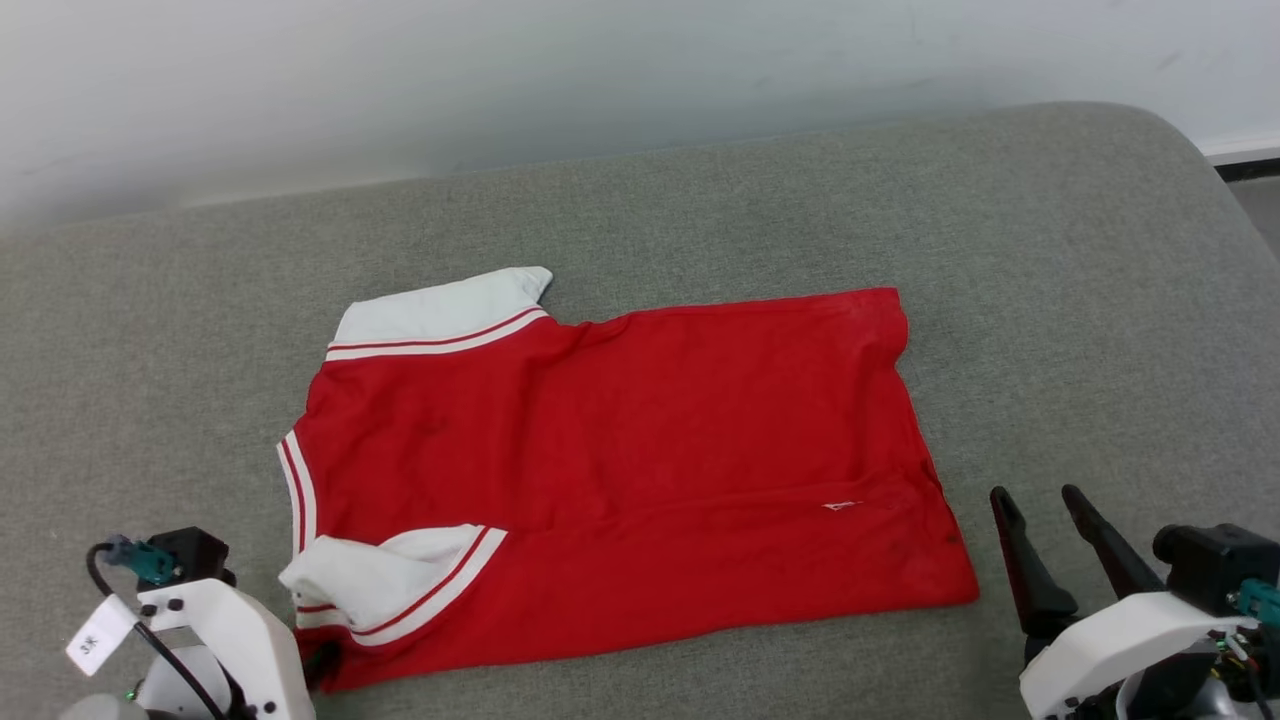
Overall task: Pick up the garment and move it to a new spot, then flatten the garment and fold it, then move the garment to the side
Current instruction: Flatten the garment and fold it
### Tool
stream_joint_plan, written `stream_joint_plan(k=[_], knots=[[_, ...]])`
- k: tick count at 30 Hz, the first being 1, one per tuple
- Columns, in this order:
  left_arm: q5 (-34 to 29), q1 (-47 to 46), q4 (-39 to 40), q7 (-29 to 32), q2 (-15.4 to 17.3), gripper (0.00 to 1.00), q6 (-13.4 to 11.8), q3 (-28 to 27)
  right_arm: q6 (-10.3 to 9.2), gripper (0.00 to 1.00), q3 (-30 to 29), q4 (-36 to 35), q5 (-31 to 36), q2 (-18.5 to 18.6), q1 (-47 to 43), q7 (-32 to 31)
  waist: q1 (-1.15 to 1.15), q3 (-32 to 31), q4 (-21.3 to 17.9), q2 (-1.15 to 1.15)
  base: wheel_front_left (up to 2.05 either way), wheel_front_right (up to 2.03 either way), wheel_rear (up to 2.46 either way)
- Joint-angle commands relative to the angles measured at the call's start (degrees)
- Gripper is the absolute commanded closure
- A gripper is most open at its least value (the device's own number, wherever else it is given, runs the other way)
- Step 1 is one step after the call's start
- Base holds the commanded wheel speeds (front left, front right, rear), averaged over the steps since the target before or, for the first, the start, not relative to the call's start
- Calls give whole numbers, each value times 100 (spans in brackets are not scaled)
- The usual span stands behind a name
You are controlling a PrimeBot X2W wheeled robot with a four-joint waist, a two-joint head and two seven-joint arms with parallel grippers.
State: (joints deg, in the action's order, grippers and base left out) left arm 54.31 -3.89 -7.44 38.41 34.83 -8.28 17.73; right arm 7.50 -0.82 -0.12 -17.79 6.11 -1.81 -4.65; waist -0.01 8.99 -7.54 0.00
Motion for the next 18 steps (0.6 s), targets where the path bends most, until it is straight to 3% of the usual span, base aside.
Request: stream_joint_plan(k=[1,6,18], knots=[[56,127,-124,135,-246,100,49,233,-2,0,-45,-12,-47,35,90,-30,1,1,21,0,0,0,0],[-58,-32,-122,-84,-253,100,147,216,-2,0,-192,76,-345,144,215,-425,1,-27,116,0,0,0,0],[-388,-235,689,-522,-109,100,1,80,-2,0,112,618,-991,790,515,-2711,1,38,485,0,0,0,0]])
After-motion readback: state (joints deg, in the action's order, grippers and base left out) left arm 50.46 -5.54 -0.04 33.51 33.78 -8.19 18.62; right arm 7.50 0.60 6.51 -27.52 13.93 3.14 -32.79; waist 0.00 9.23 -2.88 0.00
